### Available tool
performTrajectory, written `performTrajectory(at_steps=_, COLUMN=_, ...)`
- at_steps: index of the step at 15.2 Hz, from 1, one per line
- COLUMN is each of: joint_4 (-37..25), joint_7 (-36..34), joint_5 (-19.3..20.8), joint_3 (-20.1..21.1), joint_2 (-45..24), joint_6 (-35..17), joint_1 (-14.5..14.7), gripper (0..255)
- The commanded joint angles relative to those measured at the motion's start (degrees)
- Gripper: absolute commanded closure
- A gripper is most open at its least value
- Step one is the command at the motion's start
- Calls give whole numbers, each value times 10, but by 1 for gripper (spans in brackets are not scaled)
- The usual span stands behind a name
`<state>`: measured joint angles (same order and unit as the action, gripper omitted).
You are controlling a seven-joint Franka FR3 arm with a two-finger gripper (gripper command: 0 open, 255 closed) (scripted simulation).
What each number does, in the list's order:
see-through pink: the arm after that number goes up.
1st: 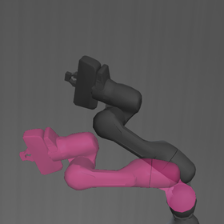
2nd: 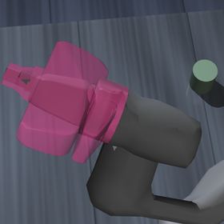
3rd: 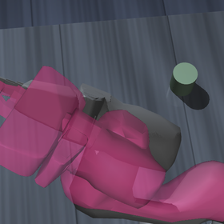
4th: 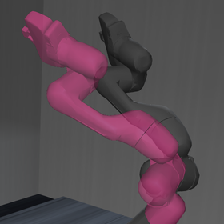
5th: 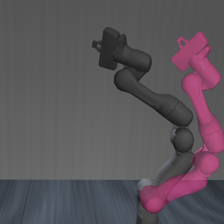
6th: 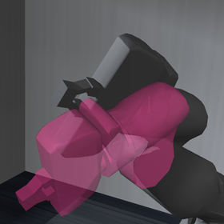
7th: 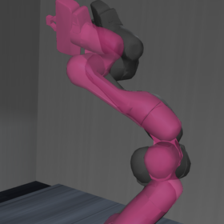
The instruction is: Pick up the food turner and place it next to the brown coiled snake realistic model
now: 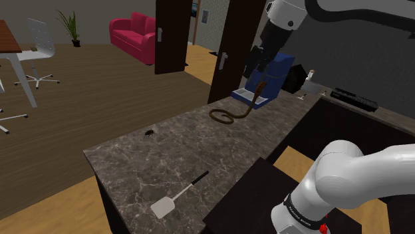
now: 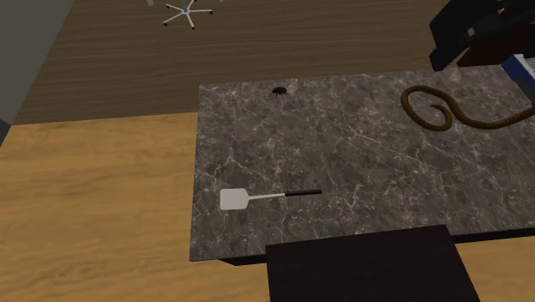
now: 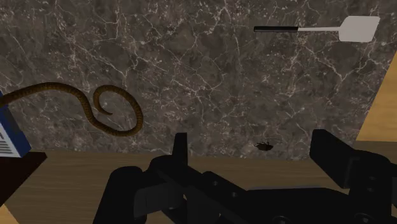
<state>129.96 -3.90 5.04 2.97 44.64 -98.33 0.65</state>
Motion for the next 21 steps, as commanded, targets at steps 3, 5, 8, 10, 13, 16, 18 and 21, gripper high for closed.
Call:
performTrajectory(at_steps=3, joint_4=19, joint_7=30, joint_5=0, joint_3=-3, joint_2=-18, joint_6=-31, joint_1=16, gripper=0)
performTrajectory(at_steps=5, joint_4=36, joint_7=60, joint_5=-1, joint_3=-6, joint_2=-38, joint_6=-61, joint_1=32, gripper=0)
performTrajectory(at_steps=8, joint_4=58, joint_7=105, joint_5=-1, joint_3=-9, joint_2=-71, joint_6=-106, joint_1=55, gripper=0)
performTrajectory(at_steps=10, joint_4=72, joint_7=136, joint_5=-2, joint_3=-11, joint_2=-93, joint_6=-136, joint_1=70, gripper=0)
performTrajectory(at_steps=13, joint_4=90, joint_7=181, joint_5=-3, joint_3=-13, joint_2=-130, joint_6=-179, joint_1=92, gripper=0)
performTrajectory(at_steps=16, joint_4=106, joint_7=226, joint_5=-4, joint_3=-14, joint_2=-168, joint_6=-222, joint_1=113, gripper=0)
performTrajectory(at_steps=18, joint_4=116, joint_7=257, joint_5=-5, joint_3=-13, joint_2=-195, joint_6=-250, joint_1=127, gripper=0)
performTrajectory(at_steps=21, joint_4=128, joint_7=301, joint_5=-5, joint_3=-12, joint_2=-236, joint_6=-292, joint_1=147, gripper=0)
